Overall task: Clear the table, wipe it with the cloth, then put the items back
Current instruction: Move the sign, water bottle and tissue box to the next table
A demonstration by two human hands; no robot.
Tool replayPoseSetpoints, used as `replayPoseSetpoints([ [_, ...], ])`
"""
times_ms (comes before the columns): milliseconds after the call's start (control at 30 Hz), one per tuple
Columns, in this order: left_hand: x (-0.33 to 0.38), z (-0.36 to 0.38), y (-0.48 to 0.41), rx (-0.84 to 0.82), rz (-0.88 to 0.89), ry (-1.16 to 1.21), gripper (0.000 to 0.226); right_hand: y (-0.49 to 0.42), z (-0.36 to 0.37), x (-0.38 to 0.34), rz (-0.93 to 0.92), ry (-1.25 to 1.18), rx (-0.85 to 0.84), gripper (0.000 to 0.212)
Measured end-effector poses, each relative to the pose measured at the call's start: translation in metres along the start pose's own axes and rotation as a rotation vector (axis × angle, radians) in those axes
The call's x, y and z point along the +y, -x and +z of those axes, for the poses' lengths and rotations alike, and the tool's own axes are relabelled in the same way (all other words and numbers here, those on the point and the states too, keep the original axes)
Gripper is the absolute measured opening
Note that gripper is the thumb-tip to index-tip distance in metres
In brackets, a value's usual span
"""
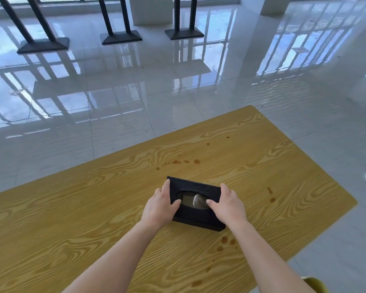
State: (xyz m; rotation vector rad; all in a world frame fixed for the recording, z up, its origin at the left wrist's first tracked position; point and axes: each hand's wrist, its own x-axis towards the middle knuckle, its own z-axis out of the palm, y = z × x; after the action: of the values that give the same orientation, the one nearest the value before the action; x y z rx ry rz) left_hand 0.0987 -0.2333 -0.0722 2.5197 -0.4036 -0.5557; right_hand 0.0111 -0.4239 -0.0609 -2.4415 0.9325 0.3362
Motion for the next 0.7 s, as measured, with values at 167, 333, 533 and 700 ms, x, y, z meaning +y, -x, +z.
replayPoseSetpoints([
  [167, 0.006, 0.004, -0.001, 0.041, -0.051, -0.017, 0.078, -0.004, 0.002, -0.005, 0.021, 0.058, 0.028, 0.055],
  [333, 0.002, 0.0, 0.006, 0.079, -0.08, 0.015, 0.078, 0.0, 0.001, -0.01, 0.009, 0.068, 0.079, 0.045],
  [533, -0.015, -0.024, 0.029, 0.217, -0.11, 0.03, 0.075, 0.012, 0.002, -0.04, -0.082, 0.056, 0.106, 0.052],
  [700, -0.043, -0.052, 0.058, 0.333, -0.169, 0.05, 0.074, 0.027, 0.008, -0.08, -0.24, 0.081, 0.108, 0.046],
])
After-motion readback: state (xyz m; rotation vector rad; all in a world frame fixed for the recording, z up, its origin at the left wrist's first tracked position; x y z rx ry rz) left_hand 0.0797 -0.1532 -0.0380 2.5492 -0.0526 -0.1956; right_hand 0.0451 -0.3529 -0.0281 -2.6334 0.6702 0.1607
